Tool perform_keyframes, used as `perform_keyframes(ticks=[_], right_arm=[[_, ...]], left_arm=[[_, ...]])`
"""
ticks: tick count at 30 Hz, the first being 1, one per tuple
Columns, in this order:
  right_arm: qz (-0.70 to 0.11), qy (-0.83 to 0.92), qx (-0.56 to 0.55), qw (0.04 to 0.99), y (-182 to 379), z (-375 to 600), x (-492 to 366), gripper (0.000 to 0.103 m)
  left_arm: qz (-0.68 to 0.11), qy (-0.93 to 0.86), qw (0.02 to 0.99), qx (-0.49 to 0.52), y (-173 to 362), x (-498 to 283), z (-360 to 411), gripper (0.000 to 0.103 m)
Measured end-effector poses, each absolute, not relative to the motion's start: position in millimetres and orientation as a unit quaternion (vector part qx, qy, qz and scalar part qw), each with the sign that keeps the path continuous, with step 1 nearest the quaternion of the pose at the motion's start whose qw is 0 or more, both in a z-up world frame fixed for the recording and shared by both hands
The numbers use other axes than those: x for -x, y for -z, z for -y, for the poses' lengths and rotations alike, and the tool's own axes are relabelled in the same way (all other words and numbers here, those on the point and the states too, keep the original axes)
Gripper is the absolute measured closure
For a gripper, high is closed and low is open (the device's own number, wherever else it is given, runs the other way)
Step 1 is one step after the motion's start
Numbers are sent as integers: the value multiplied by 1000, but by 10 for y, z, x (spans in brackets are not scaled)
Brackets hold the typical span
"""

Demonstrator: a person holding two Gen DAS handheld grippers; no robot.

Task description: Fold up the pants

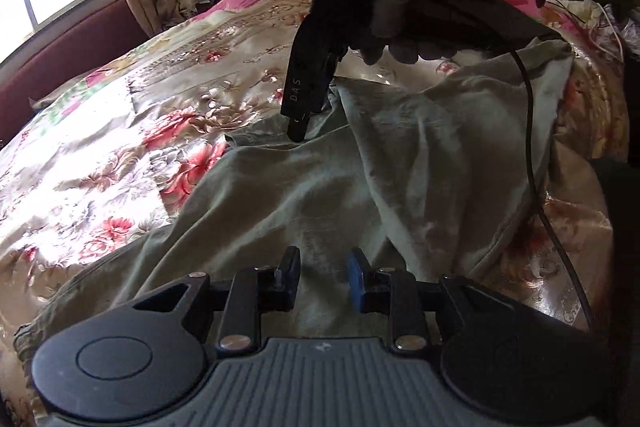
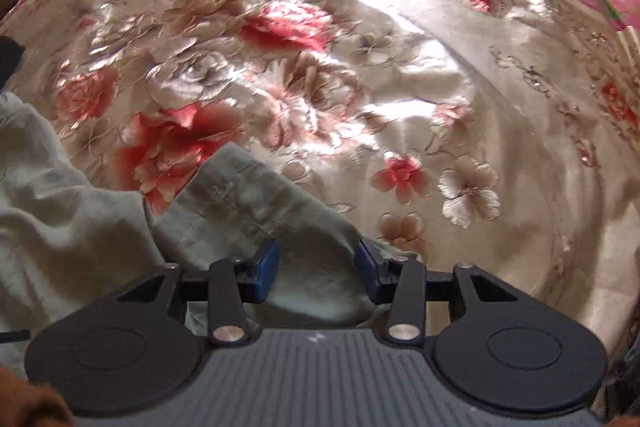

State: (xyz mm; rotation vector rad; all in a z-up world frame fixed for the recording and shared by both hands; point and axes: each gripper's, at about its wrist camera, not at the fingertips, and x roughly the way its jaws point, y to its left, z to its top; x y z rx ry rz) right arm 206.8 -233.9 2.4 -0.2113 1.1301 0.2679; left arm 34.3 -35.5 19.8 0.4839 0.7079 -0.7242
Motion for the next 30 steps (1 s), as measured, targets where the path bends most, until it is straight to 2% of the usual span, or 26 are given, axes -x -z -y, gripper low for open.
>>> perform_keyframes(ticks=[1,3,4,5,13,15,16,19,22,30], right_arm=[[-535,-130,125,825,13,2275,-2054,63],[-528,-129,158,825,47,2244,-2041,84],[-522,-126,154,829,19,2269,-2049,101],[-515,-121,139,837,-23,2314,-2040,103],[-375,-51,-51,924,-878,3303,-1428,103],[-388,-60,-61,918,-915,3465,-1356,95],[-409,-64,-60,908,-881,3464,-1382,94],[-448,-84,-18,890,-651,3192,-1542,93],[-487,-119,28,865,-386,2842,-1775,69],[-515,-227,203,802,-73,2201,-2189,65]], left_arm=[[-340,344,844,-233,-174,-350,378,61],[-346,341,840,-243,-124,-357,430,61],[-347,340,838,-247,-110,-371,455,61],[-348,339,838,-249,-107,-372,480,61],[-318,348,843,-258,-271,-388,656,61],[-320,353,840,-260,-247,-393,732,61],[-322,353,838,-262,-227,-384,762,61],[-329,355,832,-272,-161,-335,831,60],[-327,358,829,-278,-137,-283,820,60],[-349,369,834,-215,-104,-472,664,57]])
